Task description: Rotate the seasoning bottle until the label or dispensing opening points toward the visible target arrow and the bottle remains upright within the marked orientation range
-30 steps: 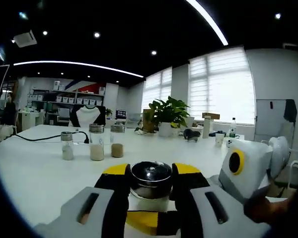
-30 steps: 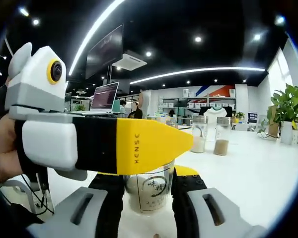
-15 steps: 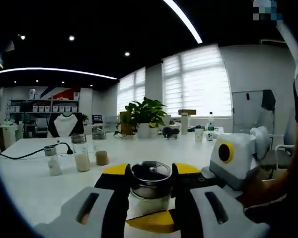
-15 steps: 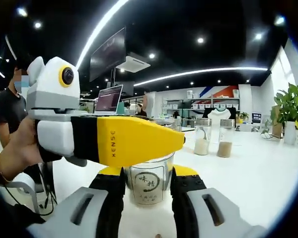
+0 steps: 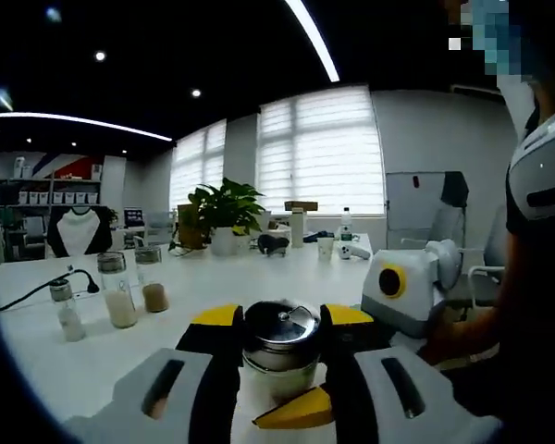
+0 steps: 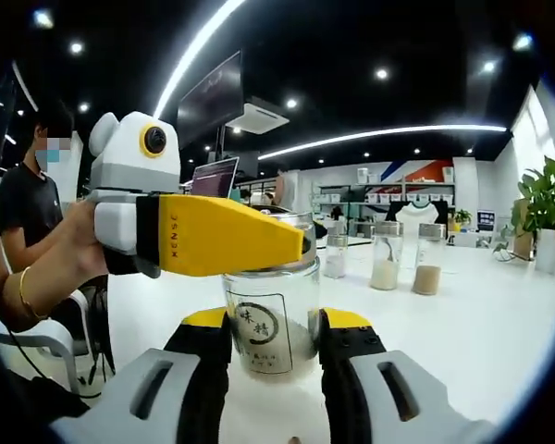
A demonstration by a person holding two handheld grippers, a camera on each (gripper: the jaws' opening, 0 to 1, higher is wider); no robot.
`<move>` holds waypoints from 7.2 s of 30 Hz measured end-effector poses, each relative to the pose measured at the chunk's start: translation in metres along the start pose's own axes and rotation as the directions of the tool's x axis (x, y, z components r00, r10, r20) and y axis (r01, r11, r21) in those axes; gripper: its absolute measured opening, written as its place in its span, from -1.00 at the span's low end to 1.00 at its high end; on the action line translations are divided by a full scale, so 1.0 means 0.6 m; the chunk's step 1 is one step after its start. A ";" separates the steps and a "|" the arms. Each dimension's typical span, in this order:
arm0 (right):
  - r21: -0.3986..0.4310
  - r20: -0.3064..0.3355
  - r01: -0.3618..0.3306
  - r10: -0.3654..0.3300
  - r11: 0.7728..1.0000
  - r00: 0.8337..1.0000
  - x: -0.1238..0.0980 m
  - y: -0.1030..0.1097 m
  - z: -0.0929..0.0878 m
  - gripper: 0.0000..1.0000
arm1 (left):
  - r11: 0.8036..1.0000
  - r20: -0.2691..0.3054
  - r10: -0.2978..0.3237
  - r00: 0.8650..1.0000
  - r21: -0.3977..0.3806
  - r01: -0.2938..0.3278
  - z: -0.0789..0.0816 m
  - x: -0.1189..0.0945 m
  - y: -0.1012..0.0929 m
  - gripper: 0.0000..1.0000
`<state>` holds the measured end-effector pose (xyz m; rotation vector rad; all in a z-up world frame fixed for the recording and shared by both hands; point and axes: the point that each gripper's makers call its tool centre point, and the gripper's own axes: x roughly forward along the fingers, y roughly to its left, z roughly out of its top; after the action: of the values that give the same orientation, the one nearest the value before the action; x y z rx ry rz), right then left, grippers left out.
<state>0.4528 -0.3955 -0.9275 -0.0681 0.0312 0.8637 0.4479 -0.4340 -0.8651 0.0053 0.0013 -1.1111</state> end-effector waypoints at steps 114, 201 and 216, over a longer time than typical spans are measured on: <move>0.048 -0.047 0.067 -0.065 0.997 0.997 0.010 -0.009 -0.019 -0.31 | 0.861 0.028 0.507 0.861 0.037 -0.508 -0.003 -0.045 0.071 -0.33; 0.096 -0.157 0.114 -0.098 0.989 0.983 -0.021 -0.054 -0.043 0.40 | 0.800 -0.095 0.600 0.794 0.092 -0.593 -0.076 -0.209 0.262 -0.27; 0.094 -0.149 0.112 -0.097 0.989 0.984 -0.023 -0.056 -0.039 0.40 | 0.767 -0.099 0.641 0.761 0.069 -0.638 -0.082 -0.235 0.286 -0.30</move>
<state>0.4691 -0.4293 -0.9483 -0.0364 0.2058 0.7498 0.5395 -0.2314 -0.9131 0.0939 0.0829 -0.4135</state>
